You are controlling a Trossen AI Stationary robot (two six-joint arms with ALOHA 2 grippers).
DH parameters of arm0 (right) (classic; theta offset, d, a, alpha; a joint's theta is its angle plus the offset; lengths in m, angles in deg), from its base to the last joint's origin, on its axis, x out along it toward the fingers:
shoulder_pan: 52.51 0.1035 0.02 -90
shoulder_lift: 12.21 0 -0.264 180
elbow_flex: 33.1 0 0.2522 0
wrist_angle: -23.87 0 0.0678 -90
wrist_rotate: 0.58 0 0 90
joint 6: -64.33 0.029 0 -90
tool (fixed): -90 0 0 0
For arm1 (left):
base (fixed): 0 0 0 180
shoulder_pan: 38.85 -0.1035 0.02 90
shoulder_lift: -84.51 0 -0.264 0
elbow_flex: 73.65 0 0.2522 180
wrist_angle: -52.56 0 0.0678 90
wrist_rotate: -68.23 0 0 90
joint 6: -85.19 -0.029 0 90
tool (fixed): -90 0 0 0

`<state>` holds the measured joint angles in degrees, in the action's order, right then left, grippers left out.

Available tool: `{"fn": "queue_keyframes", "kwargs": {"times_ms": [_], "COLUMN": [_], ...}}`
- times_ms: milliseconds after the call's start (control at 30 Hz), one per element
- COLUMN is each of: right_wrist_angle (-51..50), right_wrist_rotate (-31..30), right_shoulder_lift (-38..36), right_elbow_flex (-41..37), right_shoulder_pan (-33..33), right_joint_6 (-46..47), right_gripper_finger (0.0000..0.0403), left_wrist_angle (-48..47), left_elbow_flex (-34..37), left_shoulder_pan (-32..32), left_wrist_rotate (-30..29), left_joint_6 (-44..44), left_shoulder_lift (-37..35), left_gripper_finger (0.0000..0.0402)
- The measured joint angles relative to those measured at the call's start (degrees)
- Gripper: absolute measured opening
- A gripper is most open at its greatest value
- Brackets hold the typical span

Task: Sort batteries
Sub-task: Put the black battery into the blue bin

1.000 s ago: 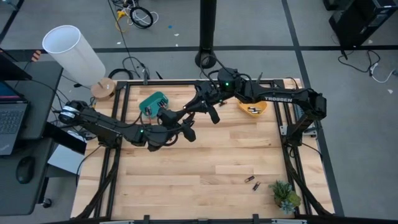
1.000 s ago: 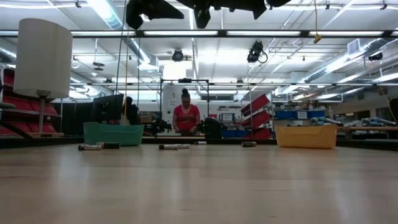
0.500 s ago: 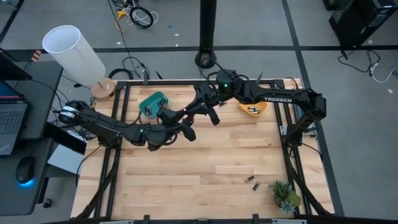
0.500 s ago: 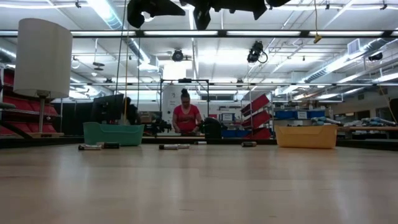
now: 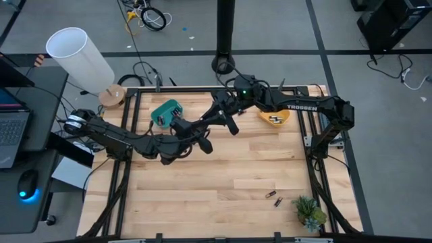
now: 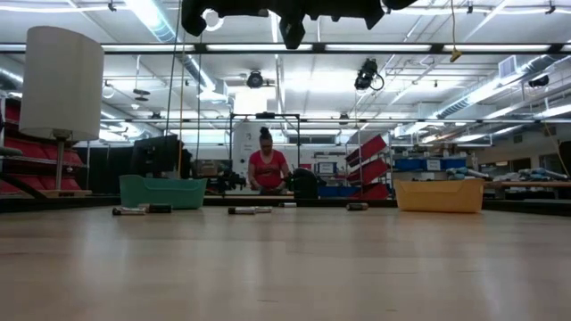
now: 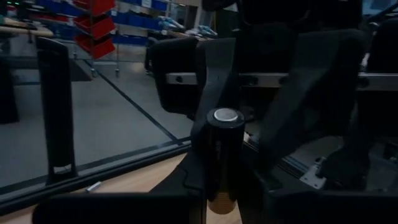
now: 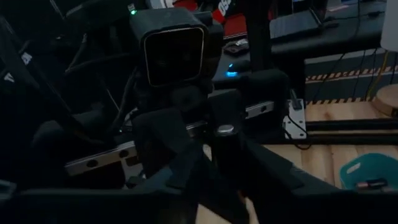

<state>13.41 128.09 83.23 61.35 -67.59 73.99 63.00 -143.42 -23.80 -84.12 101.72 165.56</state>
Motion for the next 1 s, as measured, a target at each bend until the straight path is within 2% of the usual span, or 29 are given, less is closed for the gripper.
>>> {"fn": "queue_keyframes", "kwargs": {"times_ms": [133,233,333,467,600,700,767,867,1000], "right_wrist_angle": [0.28,-0.25,-4.25,-12.49,-17.64,-18.45,-18.42,-18.56,-18.69], "right_wrist_rotate": [1.38,1.78,1.13,-3.26,-6.53,-6.17,-6.05,-6.37,-7.23], "right_shoulder_lift": [-0.45,-1.33,-2.21,-2.36,-2.36,-2.34,-2.36,-2.34,-2.34], "right_elbow_flex": [-0.08,-0.11,-0.11,-0.11,-0.11,-0.11,-0.11,-0.11,-0.11], "right_shoulder_pan": [-2.54,-5.88,-9.11,-11.85,-12.42,-10.4,-8.21,-4.35,0.66], "right_joint_6": [2.54,3.75,3.74,1.01,-0.85,-0.36,-0.32,0.19,0.23], "right_gripper_finger": [0.0164,0.019,0.0204,0.0204,0.0197,0.0193,0.0192,0.0191,0.0191], "left_wrist_angle": [-0.05,-4.52,-18.67,-43.51,-61.94,-72.91,-76.51,-77.46,-72.76], "left_elbow_flex": [0.0,-0.03,-0.04,-0.04,-0.02,0.0,0.47,2.47,5.67], "left_shoulder_pan": [-0.11,-0.26,-2.04,-8.12,-14.93,-20.76,-24.66,-30.1,-35.97], "left_wrist_rotate": [-2.17,-4.54,-3.54,5.58,14.3,17.6,18.96,22.27,27.99], "left_joint_6": [1.75,6.83,20.51,44.98,56.5,59.08,58.47,55.27,50.78], "left_shoulder_lift": [-0.01,-0.38,-1.64,-2.94,-2.8,-2.73,-2.81,-2.69,-2.74], "left_gripper_finger": [0.0056,0.0056,0.0056,0.0056,0.0056,0.0056,0.0056,0.0056,0.0071]}}
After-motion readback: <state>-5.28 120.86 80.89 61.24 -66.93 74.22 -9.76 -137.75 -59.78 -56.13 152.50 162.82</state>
